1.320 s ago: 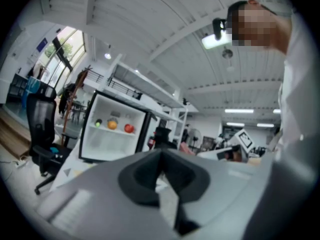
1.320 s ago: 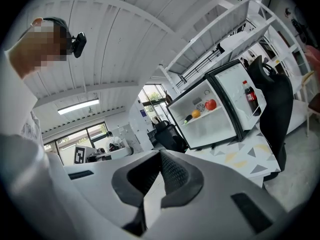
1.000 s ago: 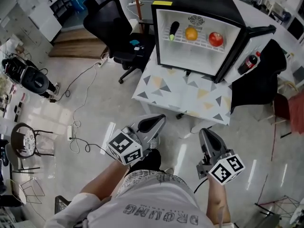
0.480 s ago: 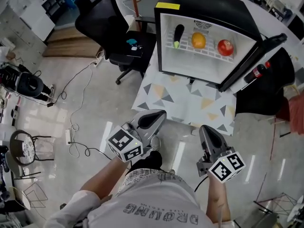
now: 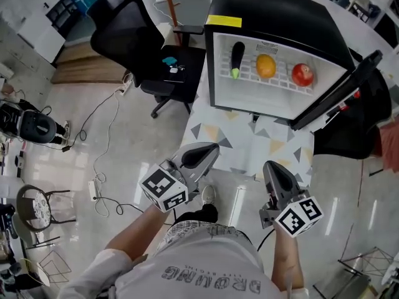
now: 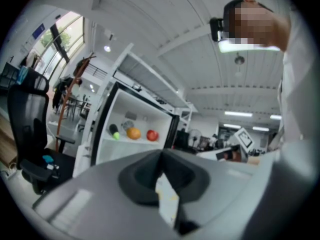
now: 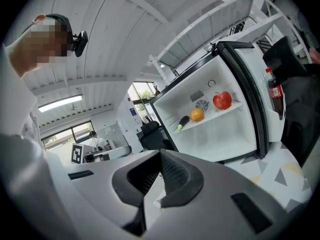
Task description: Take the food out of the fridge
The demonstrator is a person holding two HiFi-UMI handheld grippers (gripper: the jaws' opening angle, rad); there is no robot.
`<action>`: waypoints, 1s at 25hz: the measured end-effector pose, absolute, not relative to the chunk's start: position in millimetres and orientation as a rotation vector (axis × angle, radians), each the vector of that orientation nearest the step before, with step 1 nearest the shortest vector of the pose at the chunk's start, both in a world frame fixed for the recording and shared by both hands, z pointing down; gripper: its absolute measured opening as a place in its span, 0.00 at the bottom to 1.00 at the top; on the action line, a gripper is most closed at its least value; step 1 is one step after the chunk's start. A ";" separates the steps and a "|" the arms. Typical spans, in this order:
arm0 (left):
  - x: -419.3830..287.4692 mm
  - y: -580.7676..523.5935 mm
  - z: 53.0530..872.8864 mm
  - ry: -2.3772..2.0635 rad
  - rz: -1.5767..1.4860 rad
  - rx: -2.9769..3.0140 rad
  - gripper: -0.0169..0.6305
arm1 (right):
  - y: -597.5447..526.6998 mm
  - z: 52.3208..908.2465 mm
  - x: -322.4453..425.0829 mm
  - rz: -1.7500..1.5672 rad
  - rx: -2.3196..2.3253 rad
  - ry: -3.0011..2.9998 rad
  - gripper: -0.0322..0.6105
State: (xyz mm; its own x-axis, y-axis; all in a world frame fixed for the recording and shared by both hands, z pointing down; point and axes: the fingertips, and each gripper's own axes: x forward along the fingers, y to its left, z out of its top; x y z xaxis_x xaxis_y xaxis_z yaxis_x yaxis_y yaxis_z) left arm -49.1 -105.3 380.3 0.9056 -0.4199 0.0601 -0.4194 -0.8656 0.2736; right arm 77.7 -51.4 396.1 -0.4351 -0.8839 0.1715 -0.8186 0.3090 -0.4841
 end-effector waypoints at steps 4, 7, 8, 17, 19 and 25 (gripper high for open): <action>-54.2 -128.1 377.8 -0.604 0.000 2.798 0.04 | -71.7 394.5 74.8 -0.774 -1.628 2.413 0.03; -57.5 -140.5 375.2 -0.587 0.001 2.812 0.04 | -83.3 392.9 73.5 -0.763 -1.655 2.395 0.03; -58.6 -143.9 374.9 -0.583 0.001 2.814 0.04 | -86.5 392.5 73.3 -0.760 -1.663 2.390 0.03; -64.6 -162.5 371.6 -0.580 -0.012 2.818 0.04 | -108.2 388.3 73.4 -0.736 -1.691 2.365 0.03; -64.5 -164.3 372.4 -0.583 -0.010 2.816 0.04 | -113.0 387.5 74.5 -0.730 -1.694 2.358 0.03; -58.4 -168.7 371.3 -0.600 -0.012 2.815 0.04 | -132.1 380.7 84.2 -0.691 -1.698 2.364 0.03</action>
